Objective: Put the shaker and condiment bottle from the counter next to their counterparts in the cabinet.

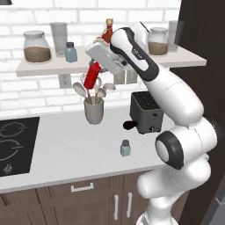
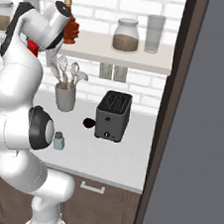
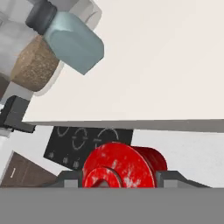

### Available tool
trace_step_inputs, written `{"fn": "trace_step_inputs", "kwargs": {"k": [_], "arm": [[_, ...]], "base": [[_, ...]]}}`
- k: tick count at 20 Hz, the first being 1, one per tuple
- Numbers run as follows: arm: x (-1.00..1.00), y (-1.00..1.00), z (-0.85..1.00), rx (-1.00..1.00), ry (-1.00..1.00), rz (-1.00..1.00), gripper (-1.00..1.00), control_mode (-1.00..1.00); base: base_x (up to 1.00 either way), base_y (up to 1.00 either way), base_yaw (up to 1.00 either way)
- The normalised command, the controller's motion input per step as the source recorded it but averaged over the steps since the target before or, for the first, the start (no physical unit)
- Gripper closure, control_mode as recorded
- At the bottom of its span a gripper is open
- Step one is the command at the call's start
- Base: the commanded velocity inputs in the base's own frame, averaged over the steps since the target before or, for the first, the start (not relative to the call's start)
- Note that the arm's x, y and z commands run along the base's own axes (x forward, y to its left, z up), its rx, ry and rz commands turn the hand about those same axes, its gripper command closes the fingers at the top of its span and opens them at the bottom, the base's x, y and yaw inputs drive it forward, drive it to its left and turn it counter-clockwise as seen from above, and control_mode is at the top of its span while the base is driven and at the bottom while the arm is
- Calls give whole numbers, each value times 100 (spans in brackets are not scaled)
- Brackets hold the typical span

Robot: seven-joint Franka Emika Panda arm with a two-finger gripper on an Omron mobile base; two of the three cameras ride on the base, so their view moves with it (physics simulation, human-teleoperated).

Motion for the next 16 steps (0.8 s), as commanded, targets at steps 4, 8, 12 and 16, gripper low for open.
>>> {"fn": "trace_step_inputs", "kwargs": {"k": [4,8,12,16], "arm": [[0,0,72,0,-12,0,100,-100],[0,0,69,0,-12,0,100,-100],[-2,1,6,-1,-2,0,100,-100],[10,-27,19,-3,-6,0,100,-100]], "base": [[0,0,0],[0,0,0],[0,0,0],[0,0,0]]}}
